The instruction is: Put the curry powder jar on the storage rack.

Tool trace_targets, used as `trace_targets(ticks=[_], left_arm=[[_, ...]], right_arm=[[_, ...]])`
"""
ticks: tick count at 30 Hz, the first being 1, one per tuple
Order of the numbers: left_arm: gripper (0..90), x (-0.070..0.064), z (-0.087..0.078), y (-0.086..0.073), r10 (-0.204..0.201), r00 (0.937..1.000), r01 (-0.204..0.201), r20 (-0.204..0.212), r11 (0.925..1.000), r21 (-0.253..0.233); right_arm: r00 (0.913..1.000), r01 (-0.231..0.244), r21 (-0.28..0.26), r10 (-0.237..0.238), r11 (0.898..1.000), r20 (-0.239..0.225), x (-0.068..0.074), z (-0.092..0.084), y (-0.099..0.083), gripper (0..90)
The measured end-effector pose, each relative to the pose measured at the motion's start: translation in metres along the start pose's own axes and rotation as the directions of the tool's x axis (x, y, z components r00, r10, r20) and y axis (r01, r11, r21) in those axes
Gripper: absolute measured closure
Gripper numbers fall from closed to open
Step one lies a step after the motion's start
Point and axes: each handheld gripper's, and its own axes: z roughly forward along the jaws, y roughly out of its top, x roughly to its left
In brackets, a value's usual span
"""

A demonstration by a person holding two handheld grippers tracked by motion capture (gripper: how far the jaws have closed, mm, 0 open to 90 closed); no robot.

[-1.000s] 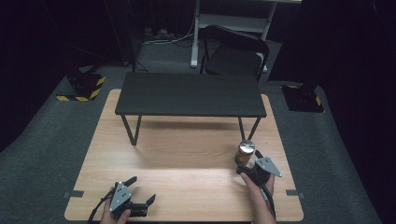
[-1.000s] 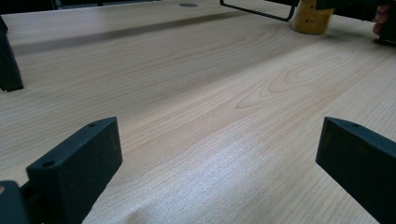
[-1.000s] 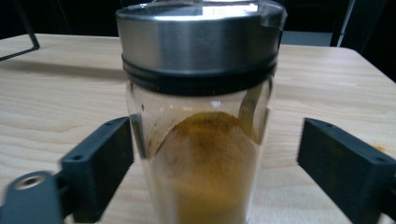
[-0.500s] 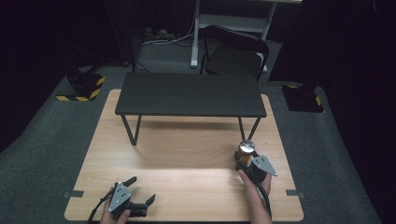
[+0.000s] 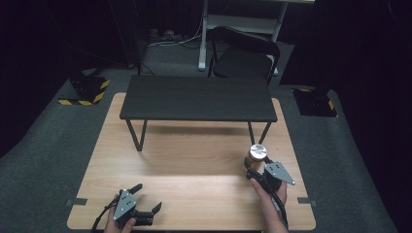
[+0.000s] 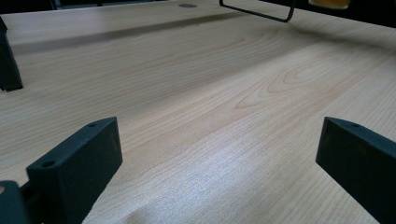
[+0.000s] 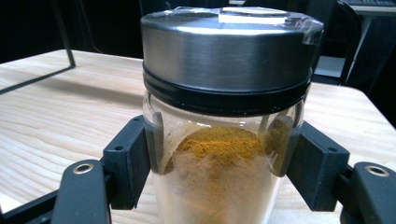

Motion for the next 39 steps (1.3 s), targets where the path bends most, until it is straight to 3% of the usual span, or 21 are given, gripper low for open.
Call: trace_targets(ticks=[5,12,21,23,28,39], left_arm=[[0.5,0.000,0.000,0.000,0.000,1.0000,0.000,0.000,1.0000,0.001],[0.5,0.000,0.000,0.000,-0.001,1.0000,0.001,0.001,1.0000,0.000],[0.5,0.000,0.000,0.000,-0.001,1.0000,0.001,0.000,1.0000,0.000],[0.5,0.000,0.000,0.000,-0.001,1.0000,0.001,0.001,1.0000,0.000],[0.5,0.000,0.000,0.000,-0.001,1.0000,0.001,0.002,1.0000,0.000],[0.5,0.000,0.000,0.000,-0.003,1.0000,0.003,0.002,1.0000,0.000]], right_arm=[[0.9997,0.003,-0.003,-0.003,1.000,-0.024,0.001,-0.007,0.019,30.3],[0.9979,0.002,-0.041,-0.004,0.999,-0.065,0.004,-0.015,0.061,30.3],[0.9980,0.001,-0.081,-0.006,0.997,-0.064,0.010,-0.017,0.110,30.3],[0.9981,0.002,-0.086,-0.007,0.996,-0.061,0.011,-0.017,0.113,30.3],[0.9985,0.006,-0.113,-0.012,0.994,-0.053,0.013,-0.012,0.135,30.3],[0.9991,0.022,-0.129,-0.026,0.991,-0.033,0.016,0.012,0.160,30.3]])
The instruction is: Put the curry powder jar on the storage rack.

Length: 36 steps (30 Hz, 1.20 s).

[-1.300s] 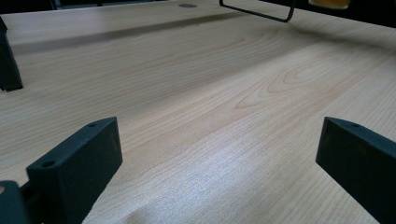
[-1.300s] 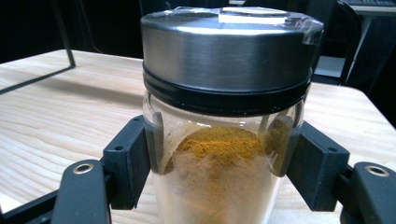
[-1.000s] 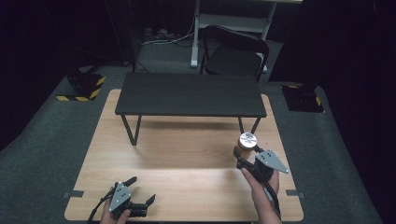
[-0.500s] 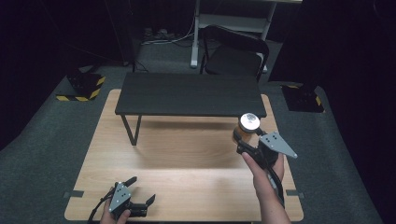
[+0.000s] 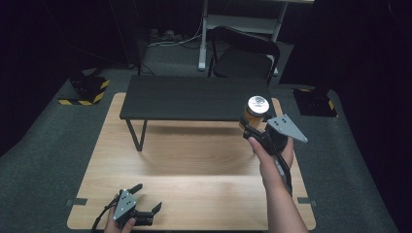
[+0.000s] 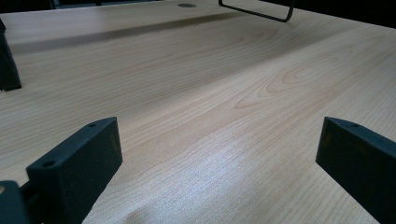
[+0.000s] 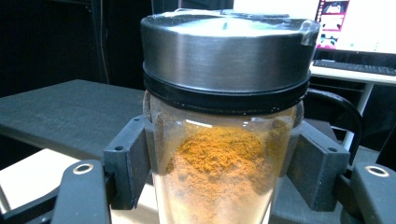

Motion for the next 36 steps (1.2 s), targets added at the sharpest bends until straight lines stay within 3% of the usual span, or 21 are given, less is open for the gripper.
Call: trace_targets(ticks=[7,17,26,32,36], left_arm=[[0.5,0.001,-0.001,0.000,0.003,1.0000,-0.003,0.000,1.0000,-0.001],[0.5,0.002,-0.002,-0.002,-0.004,1.0000,0.004,0.005,1.0000,-0.008],[0.5,0.002,-0.002,-0.002,-0.009,0.9999,0.009,0.004,0.9999,-0.010],[0.5,0.002,-0.002,-0.002,-0.006,1.0000,0.006,0.003,0.9999,-0.011],[0.5,0.002,-0.002,-0.002,-0.005,1.0000,0.005,0.002,1.0000,-0.009]], right_arm=[[1.0000,0.003,0.003,-0.003,1.000,0.009,0.001,0.034,0.008,30.3],[0.9998,0.009,0.043,-0.010,0.999,0.020,0.005,0.075,0.001,30.3],[0.9992,-0.032,0.028,0.032,0.999,0.025,0.005,0.084,-0.006,30.2],[0.9992,-0.032,0.021,0.031,0.999,0.023,0.005,0.085,-0.007,30.0],[0.9995,-0.028,0.001,0.028,1.000,0.016,0.005,0.086,-0.009,21.7]])
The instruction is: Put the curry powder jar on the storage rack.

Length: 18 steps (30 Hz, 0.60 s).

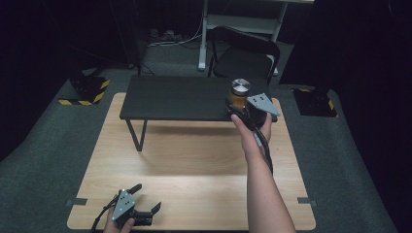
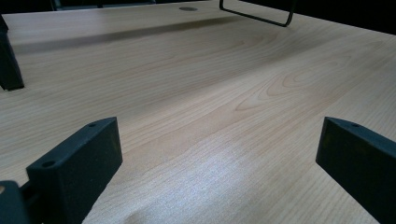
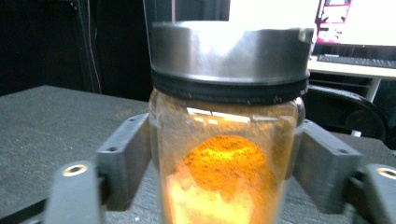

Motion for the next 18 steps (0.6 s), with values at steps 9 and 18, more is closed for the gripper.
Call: trace_targets(ticks=[9,18], left_arm=[[0.5,0.000,0.000,-0.001,-0.003,1.0000,0.003,0.000,1.0000,-0.003],[0.5,-0.002,0.001,0.001,0.002,1.0000,-0.002,-0.004,1.0000,0.002]], right_arm=[[0.9999,0.008,-0.005,-0.008,1.000,-0.013,0.003,-0.010,0.001,0.0],[0.9983,0.032,-0.041,-0.034,0.999,-0.048,-0.001,-0.037,-0.007,0.0]])
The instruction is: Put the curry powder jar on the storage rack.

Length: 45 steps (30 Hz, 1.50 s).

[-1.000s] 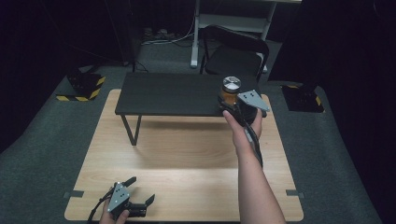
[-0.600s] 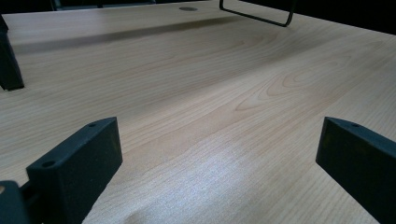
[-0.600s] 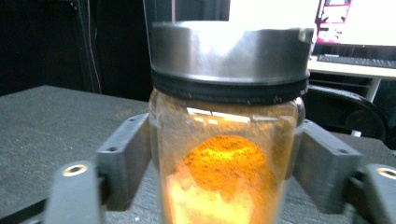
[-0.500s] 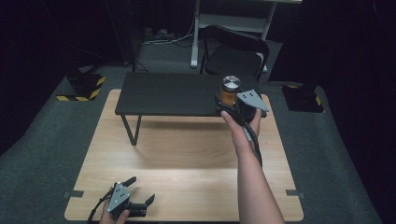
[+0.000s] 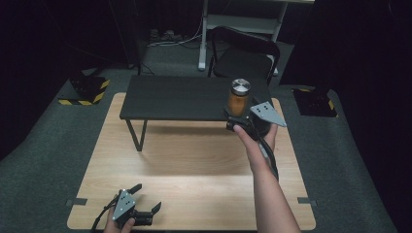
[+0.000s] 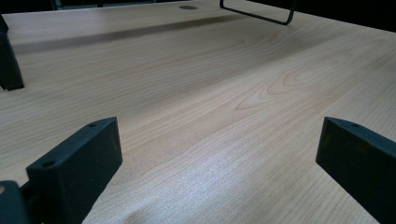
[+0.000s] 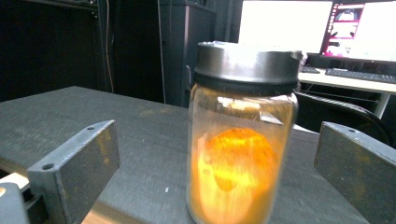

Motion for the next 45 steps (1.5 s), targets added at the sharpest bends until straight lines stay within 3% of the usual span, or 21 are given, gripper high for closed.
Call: trace_targets(ticks=[14,21,23,26,37,45], left_arm=[[0.5,0.000,0.000,0.000,0.002,1.0000,-0.002,0.000,1.0000,0.000],[0.5,0.000,0.000,0.000,0.003,1.0000,-0.003,-0.001,1.0000,0.002],[0.5,0.000,0.000,0.001,0.002,1.0000,-0.002,-0.001,1.0000,0.003],[0.5,0.000,0.000,0.001,0.002,1.0000,-0.002,-0.001,1.0000,0.003],[0.5,0.000,0.000,0.001,-0.002,1.0000,0.002,0.002,1.0000,0.004],[0.5,0.000,0.000,0.001,-0.002,1.0000,0.002,0.002,1.0000,0.004]], right_arm=[[0.9959,0.032,-0.038,-0.035,0.999,-0.083,0.000,-0.065,-0.042,0.0],[0.9946,0.010,-0.028,-0.013,1.000,-0.103,0.002,-0.101,-0.075,0.0],[0.9937,0.027,-0.023,-0.030,0.999,-0.108,0.001,-0.109,-0.085,0.0],[0.9940,0.036,-0.011,-0.037,0.999,-0.102,0.001,-0.116,-0.095,0.0],[0.9949,0.015,0.053,-0.009,0.998,-0.101,-0.005,-0.144,-0.156,0.0],[0.9948,0.019,0.099,-0.009,0.995,-0.101,-0.004,-0.149,-0.174,0.0]])
